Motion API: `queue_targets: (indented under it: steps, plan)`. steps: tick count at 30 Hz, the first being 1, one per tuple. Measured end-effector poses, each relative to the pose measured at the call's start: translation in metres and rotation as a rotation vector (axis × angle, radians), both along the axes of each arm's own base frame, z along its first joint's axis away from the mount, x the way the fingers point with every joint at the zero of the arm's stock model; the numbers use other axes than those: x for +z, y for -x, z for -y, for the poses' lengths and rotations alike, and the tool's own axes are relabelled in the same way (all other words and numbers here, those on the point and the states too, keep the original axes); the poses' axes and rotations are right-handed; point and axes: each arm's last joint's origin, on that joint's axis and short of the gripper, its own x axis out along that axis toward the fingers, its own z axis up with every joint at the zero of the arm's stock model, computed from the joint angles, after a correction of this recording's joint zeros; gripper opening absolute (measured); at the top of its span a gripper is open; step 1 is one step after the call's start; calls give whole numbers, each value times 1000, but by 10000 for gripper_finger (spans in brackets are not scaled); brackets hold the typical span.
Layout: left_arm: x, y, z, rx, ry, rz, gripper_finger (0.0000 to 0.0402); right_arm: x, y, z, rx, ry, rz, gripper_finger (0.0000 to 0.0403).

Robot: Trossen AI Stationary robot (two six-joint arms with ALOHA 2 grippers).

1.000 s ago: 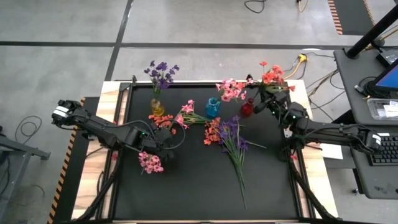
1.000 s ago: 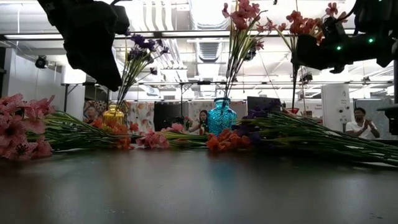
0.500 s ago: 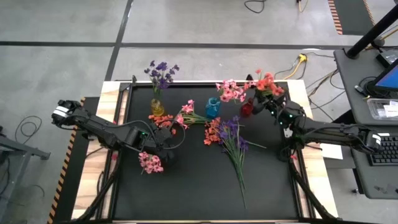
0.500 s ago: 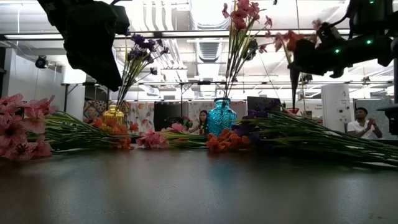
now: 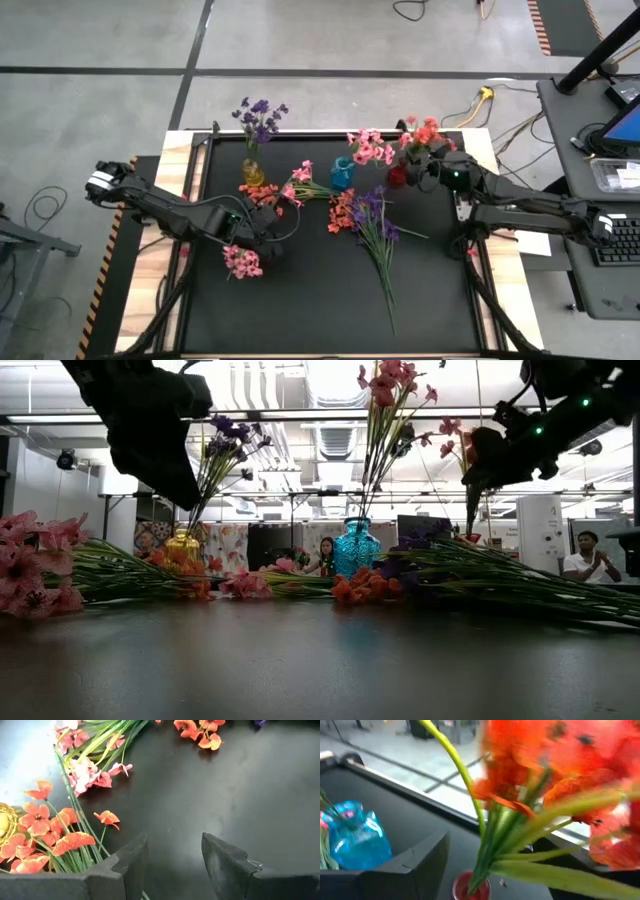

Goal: Sort flowers into vase by color
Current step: Put the right orange flower into the red vase

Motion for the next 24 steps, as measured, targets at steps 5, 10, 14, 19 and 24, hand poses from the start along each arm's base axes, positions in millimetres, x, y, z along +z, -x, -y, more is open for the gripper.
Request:
queue_targets:
  steps: [5,10,14,19,24]
  plan:
    - [-6,1,3,-12,123,-62,170,8,4,-2,-15,-73,-57,311]
    - [-11,12,1,68,178,-174,170,12,8,-4,-28,-127,-82,325]
    - [-14,19,-1,128,174,-228,170,11,8,-6,-8,-164,-78,327]
    - [-19,22,-4,192,143,-214,169,10,7,-7,33,-215,-53,326]
    - [-24,24,-5,214,136,-212,163,9,6,-9,80,-255,-34,326]
